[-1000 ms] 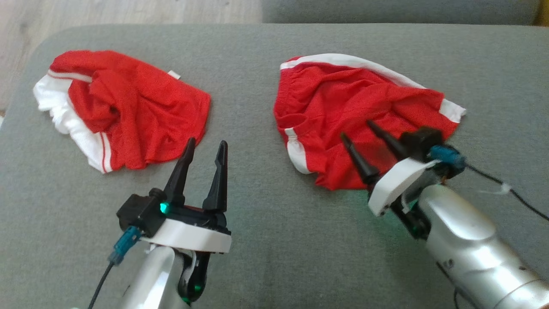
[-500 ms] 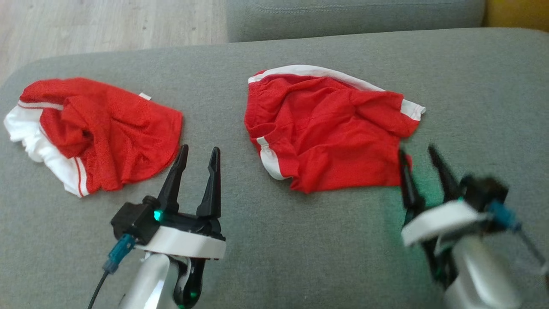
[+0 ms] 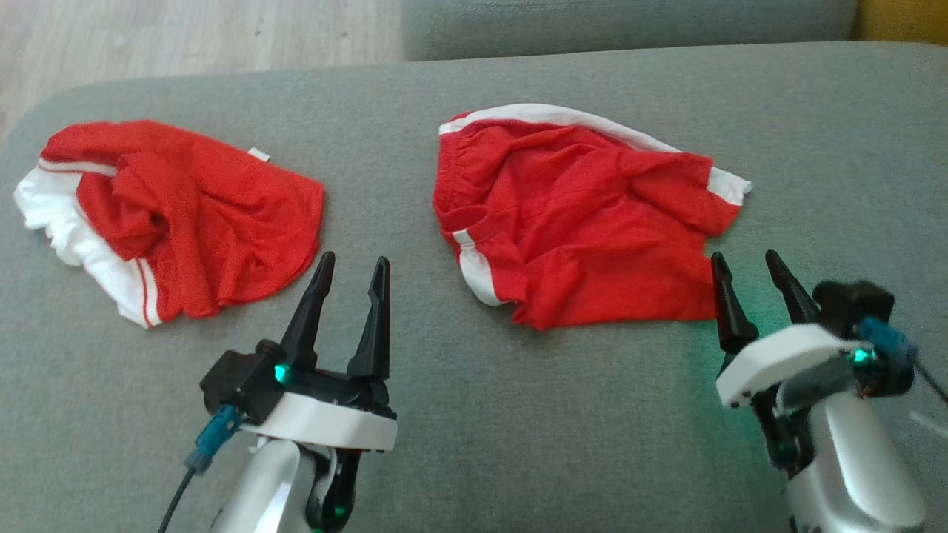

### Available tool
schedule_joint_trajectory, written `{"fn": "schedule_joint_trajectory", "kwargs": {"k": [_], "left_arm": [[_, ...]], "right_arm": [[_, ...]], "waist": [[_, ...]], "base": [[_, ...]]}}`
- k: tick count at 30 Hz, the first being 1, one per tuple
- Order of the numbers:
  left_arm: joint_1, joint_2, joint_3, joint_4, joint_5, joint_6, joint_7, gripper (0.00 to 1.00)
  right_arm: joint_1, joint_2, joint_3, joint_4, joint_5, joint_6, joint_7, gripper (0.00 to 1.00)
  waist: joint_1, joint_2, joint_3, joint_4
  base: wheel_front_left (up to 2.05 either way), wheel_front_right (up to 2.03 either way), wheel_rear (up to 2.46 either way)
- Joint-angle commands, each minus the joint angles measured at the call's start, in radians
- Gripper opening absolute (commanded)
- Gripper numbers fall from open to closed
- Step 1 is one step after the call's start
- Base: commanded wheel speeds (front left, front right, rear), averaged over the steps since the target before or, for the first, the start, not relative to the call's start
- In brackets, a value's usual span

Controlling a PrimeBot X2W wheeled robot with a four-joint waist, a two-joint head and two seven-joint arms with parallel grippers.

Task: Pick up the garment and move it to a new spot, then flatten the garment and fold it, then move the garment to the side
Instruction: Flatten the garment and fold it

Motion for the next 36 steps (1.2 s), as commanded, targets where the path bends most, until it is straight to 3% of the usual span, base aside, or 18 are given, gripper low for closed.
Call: {"fn": "schedule_joint_trajectory", "kwargs": {"k": [1, 11, 19, 20, 21, 27, 36], "left_arm": [[-0.042, 0.008, 0.026, -0.032, 0.005, -0.006, -0.009, 1.00], [-0.061, 0.008, 0.009, -0.022, -0.005, -0.006, -0.009, 1.00], [-0.076, 0.007, -0.011, -0.021, -0.012, -0.006, -0.009, 1.00], [-0.078, 0.007, -0.012, -0.021, -0.013, -0.006, -0.009, 1.00], [-0.079, 0.007, -0.013, -0.020, -0.014, -0.006, -0.009, 1.00], [-0.088, 0.006, -0.014, -0.019, -0.019, -0.006, -0.009, 1.00], [-0.098, 0.006, -0.034, -0.023, -0.035, -0.006, -0.009, 1.00]], "right_arm": [[-0.046, 0.004, 0.014, -0.019, 0.006, -0.001, 0.027, 1.00], [-0.203, -0.001, -0.056, 0.147, 0.045, -0.001, 0.313, 1.00], [-0.311, -0.032, -0.049, 0.280, 0.029, -0.001, 0.419, 1.00], [-0.323, -0.037, -0.043, 0.294, 0.023, -0.001, 0.423, 0.59], [-0.333, -0.042, -0.036, 0.305, 0.017, -0.001, 0.424, 0.00], [-0.395, -0.077, -0.015, 0.338, -0.009, -0.001, 0.388, 0.00], [-0.510, -0.129, -0.088, 0.400, -0.041, -0.001, 0.384, 0.00]], "waist": [[-0.0001, 0.0000, 0.010, 0.015], [-0.0001, 0.0000, 0.042, 0.069], [-0.0001, 0.0000, 0.066, 0.104], [-0.0001, 0.0000, 0.069, 0.107], [-0.0001, 0.0000, 0.071, 0.110], [-0.0001, 0.0000, 0.080, 0.124], [-0.0001, 0.0000, 0.099, 0.149]], "base": [[0.00, 0.00, 0.00], [0.00, 0.00, 0.00], [0.00, 0.00, 0.00], [0.00, 0.00, 0.00], [0.00, 0.00, 0.00], [0.00, 0.00, 0.00], [0.00, 0.00, 0.00]]}}
